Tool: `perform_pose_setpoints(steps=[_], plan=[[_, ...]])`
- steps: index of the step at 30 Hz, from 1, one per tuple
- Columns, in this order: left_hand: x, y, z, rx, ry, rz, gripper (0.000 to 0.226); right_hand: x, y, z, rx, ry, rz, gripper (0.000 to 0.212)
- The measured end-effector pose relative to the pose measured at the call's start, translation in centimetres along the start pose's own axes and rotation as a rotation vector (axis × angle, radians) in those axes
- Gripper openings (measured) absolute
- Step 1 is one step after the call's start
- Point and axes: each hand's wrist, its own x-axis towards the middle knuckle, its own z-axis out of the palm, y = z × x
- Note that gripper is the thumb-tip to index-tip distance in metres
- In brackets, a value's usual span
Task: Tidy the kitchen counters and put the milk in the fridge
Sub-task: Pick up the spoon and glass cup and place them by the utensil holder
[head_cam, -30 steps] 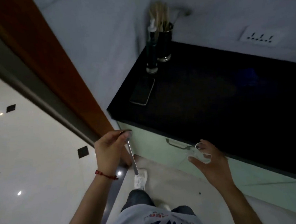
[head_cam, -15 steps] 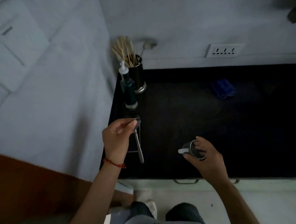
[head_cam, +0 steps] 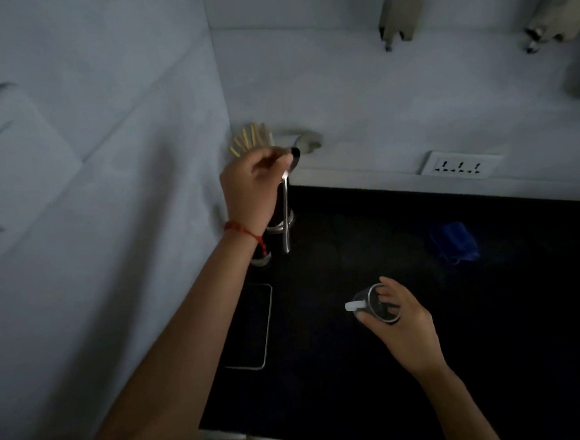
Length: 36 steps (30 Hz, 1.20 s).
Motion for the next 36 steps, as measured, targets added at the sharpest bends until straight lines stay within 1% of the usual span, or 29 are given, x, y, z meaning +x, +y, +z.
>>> perform_pose_setpoints(steps=[5, 10, 15, 19, 22, 26, 29, 32, 36], plan=[[6.1, 0.4, 2.3, 0.081, 0.025, 0.050, 0.015, 3.3, -0.5, -0.8, -0.017, -0.012, -0.058, 0.069], [10.7, -1.2, 4.1, 0.203, 0.013, 0.072, 0.015, 5.9, -0.6, -1.2, -0.006, -0.020, -0.039, 0.070], [13.9, -3.1, 5.5, 0.251, 0.041, 0.058, 0.015, 7.1, 0.1, -1.4, -0.015, -0.028, -0.013, 0.070], [14.8, -5.0, 6.6, 0.308, 0.050, 0.066, 0.015, 7.7, 1.0, -1.6, -0.012, -0.036, -0.010, 0.071], [14.6, -7.0, 7.1, 0.407, -0.014, 0.018, 0.014, 8.0, 1.6, -1.6, -0.032, -0.043, -0.022, 0.073], [14.2, -9.1, 6.9, 0.563, -0.179, -0.017, 0.015, 8.3, 2.0, -1.5, -0.018, -0.078, 0.012, 0.073], [13.8, -9.9, 6.7, 0.670, -0.274, -0.074, 0.016, 8.8, 2.0, -1.4, -0.019, -0.091, 0.013, 0.073], [13.5, -9.9, 6.7, 0.782, -0.417, -0.115, 0.017, 9.6, 2.0, -1.3, -0.018, -0.097, 0.002, 0.072], [12.4, -8.3, 7.0, 0.718, -0.408, -0.102, 0.018, 11.0, 2.1, -1.0, -0.002, -0.113, -0.002, 0.069]])
